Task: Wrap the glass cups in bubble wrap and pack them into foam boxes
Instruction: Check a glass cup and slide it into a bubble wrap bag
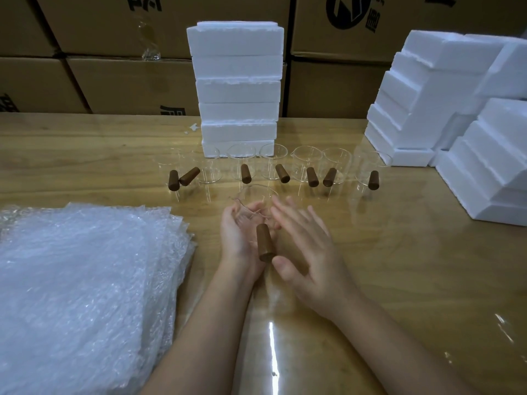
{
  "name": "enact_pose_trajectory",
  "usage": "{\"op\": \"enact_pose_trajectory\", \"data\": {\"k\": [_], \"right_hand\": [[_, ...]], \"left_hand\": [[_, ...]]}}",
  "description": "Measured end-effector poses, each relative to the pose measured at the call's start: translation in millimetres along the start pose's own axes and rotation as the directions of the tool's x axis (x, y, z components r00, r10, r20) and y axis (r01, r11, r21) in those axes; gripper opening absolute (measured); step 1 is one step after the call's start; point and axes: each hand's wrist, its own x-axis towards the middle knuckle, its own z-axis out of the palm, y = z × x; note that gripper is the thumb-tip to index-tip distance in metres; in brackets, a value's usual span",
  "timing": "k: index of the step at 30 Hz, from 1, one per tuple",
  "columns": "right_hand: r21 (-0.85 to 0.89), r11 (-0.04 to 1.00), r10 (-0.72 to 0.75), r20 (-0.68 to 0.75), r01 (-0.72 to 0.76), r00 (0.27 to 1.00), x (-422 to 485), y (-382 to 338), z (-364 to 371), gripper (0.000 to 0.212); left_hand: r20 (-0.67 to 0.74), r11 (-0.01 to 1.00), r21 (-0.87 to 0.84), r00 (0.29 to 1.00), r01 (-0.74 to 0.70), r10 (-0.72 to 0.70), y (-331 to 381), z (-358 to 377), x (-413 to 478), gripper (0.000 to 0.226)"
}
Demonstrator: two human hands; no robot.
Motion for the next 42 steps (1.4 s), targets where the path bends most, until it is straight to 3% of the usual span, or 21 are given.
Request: {"op": "enact_pose_trajectory", "data": {"k": [7,10,12,15,23,27,29,34,42], "right_hand": [[-0.073,0.988,-0.136,-0.02,0.135,0.99,-1.4,-2.2,0.6,0.057],[-0.074,0.988,-0.137,-0.04,0.134,0.99,-1.6,-0.5,-0.2,0.054],[-0.065,0.99,-0.13,-0.049,0.127,0.99,-1.5,0.6,-1.0,0.052],[-0.05,0.994,-0.104,-0.059,0.101,0.993,-1.3,1.1,-0.9,0.053],[0.018,1.0,-0.022,-0.054,0.023,0.998,-0.4,-1.4,-2.0,0.054],[0.09,0.993,0.088,-0.088,-0.08,0.992,1.3,-2.0,-3.2,0.053],[0.1,0.985,0.153,-0.103,-0.142,0.983,2.4,0.0,-6.2,0.052],[0.164,0.965,0.221,-0.079,-0.206,0.972,2.4,-0.5,-6.8,0.053],[0.159,0.942,0.302,-0.026,-0.294,0.953,2.0,2.5,-3.0,0.067]], "left_hand": [[-0.035,0.965,0.238,0.992,-0.107,0.119,-3.8,7.1,-3.1,0.041],[-0.054,0.936,0.337,0.99,-0.104,0.13,-5.0,10.7,-5.4,0.052],[-0.019,0.88,0.452,0.985,-0.145,0.172,-8.7,12.9,-7.4,0.062],[0.084,0.728,0.64,0.964,-0.247,0.253,-17.3,11.9,-7.2,0.041],[0.129,0.66,0.693,0.951,-0.29,0.283,-17.6,10.5,-5.1,0.033],[0.236,0.585,0.725,0.93,-0.362,0.283,-18.7,10.0,-12.1,0.031],[0.254,0.64,0.698,0.946,-0.322,0.199,-21.7,12.4,-13.0,0.022],[0.241,0.783,0.579,0.965,-0.226,0.1,-15.8,14.4,-14.5,0.03],[0.174,0.895,0.426,0.983,-0.132,0.061,-13.0,9.7,-10.0,0.034]]}}
